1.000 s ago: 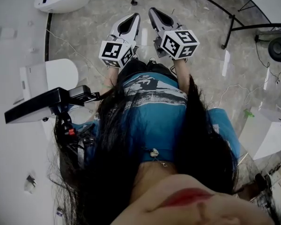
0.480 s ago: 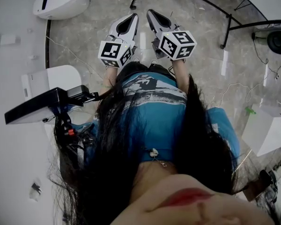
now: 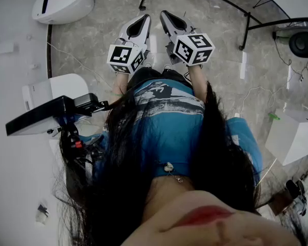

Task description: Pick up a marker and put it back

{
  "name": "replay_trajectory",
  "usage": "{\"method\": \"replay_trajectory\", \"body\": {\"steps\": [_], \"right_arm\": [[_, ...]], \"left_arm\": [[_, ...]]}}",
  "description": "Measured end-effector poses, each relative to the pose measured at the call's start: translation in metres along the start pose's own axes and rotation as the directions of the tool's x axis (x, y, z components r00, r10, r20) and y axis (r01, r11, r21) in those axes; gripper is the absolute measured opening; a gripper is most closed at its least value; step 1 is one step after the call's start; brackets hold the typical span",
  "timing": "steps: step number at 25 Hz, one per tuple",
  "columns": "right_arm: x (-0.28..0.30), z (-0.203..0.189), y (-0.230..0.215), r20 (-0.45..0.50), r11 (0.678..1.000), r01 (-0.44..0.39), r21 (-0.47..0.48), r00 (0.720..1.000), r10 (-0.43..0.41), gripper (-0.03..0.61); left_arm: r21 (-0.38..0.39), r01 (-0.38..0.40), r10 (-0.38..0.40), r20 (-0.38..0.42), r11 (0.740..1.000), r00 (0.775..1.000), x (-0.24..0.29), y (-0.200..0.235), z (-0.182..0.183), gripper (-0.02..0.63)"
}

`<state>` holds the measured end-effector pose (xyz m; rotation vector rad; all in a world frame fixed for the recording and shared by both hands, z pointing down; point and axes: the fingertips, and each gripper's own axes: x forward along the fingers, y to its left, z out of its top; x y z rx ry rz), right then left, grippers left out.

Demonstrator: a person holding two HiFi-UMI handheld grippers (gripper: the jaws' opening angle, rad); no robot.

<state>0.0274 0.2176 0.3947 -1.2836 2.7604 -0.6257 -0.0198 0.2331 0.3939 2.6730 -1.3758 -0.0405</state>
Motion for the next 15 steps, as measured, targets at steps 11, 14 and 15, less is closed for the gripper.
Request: {"method": "replay_trajectory", "body": {"steps": [11,14,15], "right_arm": [[0.0013,0.0013,0.0001,-0.01,1.0,-0.005,-0.008,1.0,0.005,0.011],[0.0015,0.0026,-0.0001,-0.012,1.0,-0.006,-0.009,1.0,0.006,0.011],[0.0016,0.0031,-0.0001,-0.012,1.0,-0.007,-0.009,1.0,0.007,0.011]], "left_arm": [[-0.002,-0.013,0.013,0.006,1.0,1.0,0.0004,0.0024,0.0024,0.002],[-0.002,-0.014,0.014,0.005,1.0,1.0,0.0008,0.0022,0.0034,0.002],[-0.002,-0.015,0.015,0.005,1.0,1.0,0.0009,0.0021,0.0037,0.002]]}}
